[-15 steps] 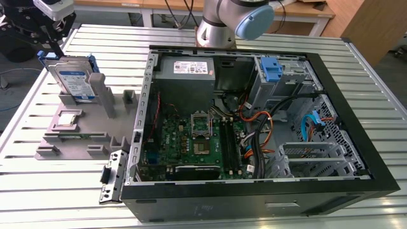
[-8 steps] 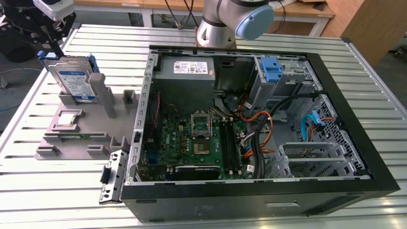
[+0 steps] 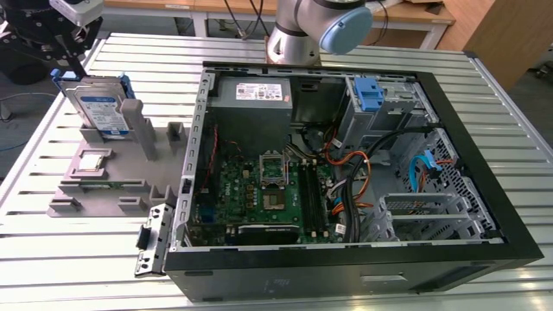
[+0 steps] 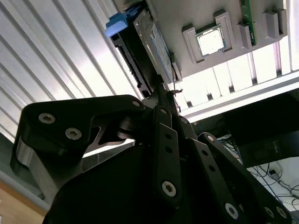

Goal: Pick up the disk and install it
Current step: 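Pick up the disk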

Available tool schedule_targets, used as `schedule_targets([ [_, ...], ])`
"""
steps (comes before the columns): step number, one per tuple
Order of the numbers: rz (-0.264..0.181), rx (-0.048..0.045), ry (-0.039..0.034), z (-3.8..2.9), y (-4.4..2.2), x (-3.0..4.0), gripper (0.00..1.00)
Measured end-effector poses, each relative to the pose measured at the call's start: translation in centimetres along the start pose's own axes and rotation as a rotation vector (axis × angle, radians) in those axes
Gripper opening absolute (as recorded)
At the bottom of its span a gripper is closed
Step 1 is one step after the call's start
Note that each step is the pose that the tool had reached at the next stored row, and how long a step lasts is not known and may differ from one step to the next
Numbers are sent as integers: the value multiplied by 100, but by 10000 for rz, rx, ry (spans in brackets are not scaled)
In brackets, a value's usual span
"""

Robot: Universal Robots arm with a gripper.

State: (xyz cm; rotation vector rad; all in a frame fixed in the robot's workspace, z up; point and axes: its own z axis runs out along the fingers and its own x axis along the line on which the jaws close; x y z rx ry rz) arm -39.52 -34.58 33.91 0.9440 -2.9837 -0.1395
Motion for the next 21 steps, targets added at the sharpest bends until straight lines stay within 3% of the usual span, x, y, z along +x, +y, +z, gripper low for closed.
schedule_targets([
  [21, -1991, -37, 175, 0, 0, 0, 10],
])
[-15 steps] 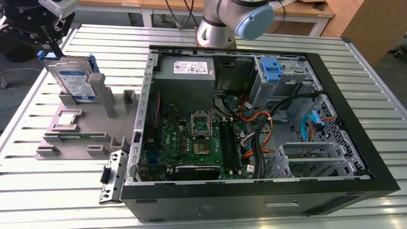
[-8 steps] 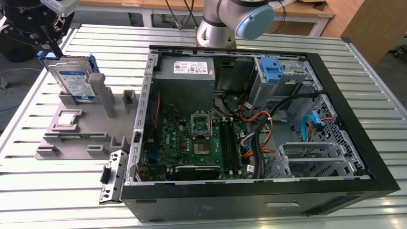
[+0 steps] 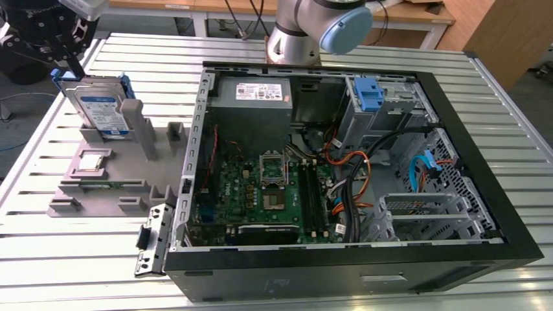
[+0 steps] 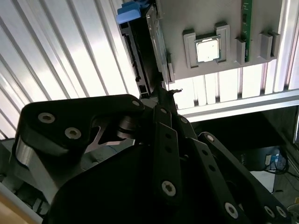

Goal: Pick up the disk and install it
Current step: 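Pick up the disk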

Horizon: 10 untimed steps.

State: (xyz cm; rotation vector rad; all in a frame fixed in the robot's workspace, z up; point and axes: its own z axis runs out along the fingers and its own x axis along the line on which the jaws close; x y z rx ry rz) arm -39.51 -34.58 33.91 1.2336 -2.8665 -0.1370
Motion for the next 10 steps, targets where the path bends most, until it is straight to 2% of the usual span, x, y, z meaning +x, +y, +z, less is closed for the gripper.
schedule_targets([
  [10, -105, -2, 10, 0, 0, 0, 10],
])
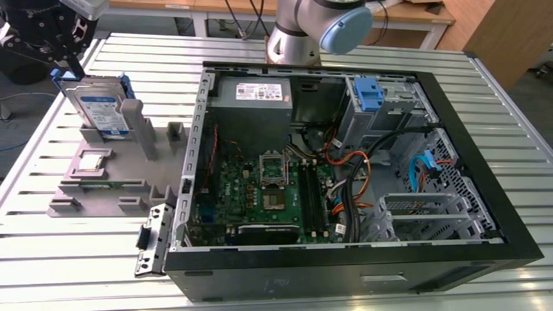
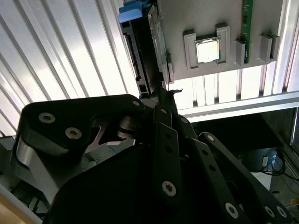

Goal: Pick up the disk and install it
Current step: 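Pick up the disk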

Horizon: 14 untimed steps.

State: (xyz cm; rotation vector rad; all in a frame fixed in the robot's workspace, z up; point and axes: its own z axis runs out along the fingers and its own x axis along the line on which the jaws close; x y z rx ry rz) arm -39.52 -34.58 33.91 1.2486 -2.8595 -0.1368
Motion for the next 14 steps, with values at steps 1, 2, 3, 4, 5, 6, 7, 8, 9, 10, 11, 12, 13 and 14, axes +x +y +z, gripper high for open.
schedule_targets([
  [1, -1, 0, 0, 0, 0, 0, 10],
  [2, -1, 0, 0, 0, 0, 0, 10],
  [3, -1, 0, 0, 0, 0, 0, 10],
  [4, -1, 0, 0, 0, 0, 0, 10],
  [5, -4, 0, 0, 0, 0, 0, 10],
  [6, -14, 0, 1, 0, 0, 0, 10],
  [7, -40, -1, 3, 0, 0, 0, 10],
  [8, -90, -1, 6, 1, 0, 0, 10],
  [9, -167, -3, 14, 0, 0, 0, 10],
  [10, -264, -5, 23, 0, 0, 0, 10],
  [11, -368, -7, 32, 0, -1, 0, 10],
  [12, -487, -9, 42, 0, -1, 0, 10],
  [13, -620, -11, 53, 1, -1, 0, 10],
  [14, -767, -14, 66, 1, 0, 0, 10],
])
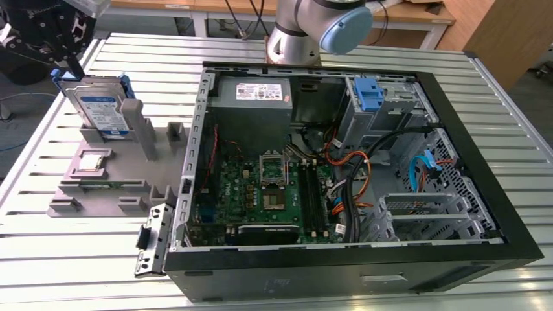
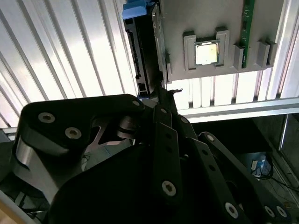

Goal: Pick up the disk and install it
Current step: 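Pick up the disk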

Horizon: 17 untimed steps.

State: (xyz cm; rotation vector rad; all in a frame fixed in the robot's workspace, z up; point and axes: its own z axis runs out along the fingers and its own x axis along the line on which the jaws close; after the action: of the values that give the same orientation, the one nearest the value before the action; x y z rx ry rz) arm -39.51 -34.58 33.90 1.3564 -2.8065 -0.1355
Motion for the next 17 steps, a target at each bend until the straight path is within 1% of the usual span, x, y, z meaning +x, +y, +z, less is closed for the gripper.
schedule_targets([
  [17, -3022, -56, 267, 1, 0, 0, 10],
])
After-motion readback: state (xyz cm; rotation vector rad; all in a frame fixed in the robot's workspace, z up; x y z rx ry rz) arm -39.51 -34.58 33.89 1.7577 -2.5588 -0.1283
